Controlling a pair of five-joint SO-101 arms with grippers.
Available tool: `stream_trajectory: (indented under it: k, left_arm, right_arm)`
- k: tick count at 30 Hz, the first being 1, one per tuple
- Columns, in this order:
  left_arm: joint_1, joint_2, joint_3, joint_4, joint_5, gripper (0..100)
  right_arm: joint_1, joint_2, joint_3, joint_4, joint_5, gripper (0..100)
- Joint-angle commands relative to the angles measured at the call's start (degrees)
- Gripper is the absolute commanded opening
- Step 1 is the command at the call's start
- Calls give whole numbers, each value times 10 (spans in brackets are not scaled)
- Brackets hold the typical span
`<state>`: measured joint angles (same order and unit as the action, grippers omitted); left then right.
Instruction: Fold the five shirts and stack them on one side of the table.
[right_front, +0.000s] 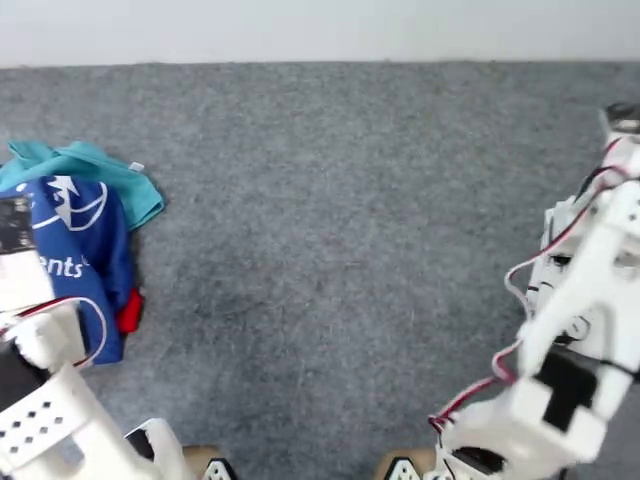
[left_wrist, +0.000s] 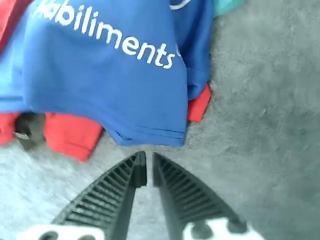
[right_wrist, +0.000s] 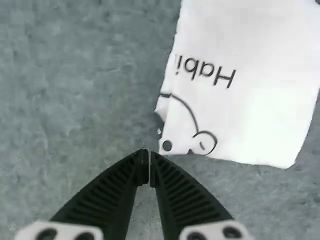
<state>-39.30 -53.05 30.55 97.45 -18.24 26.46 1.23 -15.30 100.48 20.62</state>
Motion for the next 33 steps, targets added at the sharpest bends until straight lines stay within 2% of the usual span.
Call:
stream_trajectory:
  k: [1,6,10,17,20,26,30,33]
  left_arm:
    - [2,3,33,-11,-63,129]
    - [0,3,131,-21,-152,164]
    - [-2,3,211,-85,-157,191]
    - [-2,19,270,-171,-159,216]
    - [-2,89,262,-203,-159,216]
    - [-18,247,156,-209,-156,213]
    - [-57,329,133,-265,-176,213]
    - [-60,394,141,-302,-194,213]
  right_arm:
    - [-22,-98,92,24,-6,9]
    - [-21,-167,254,24,-4,9]
    - [-19,-204,357,23,-4,9]
    - [-19,-233,418,23,-6,9]
    - [-19,-240,440,23,-6,9]
    - [-18,-266,476,23,-6,9]
    - [-18,-280,490,23,-6,9]
    - [-18,-289,497,23,-7,9]
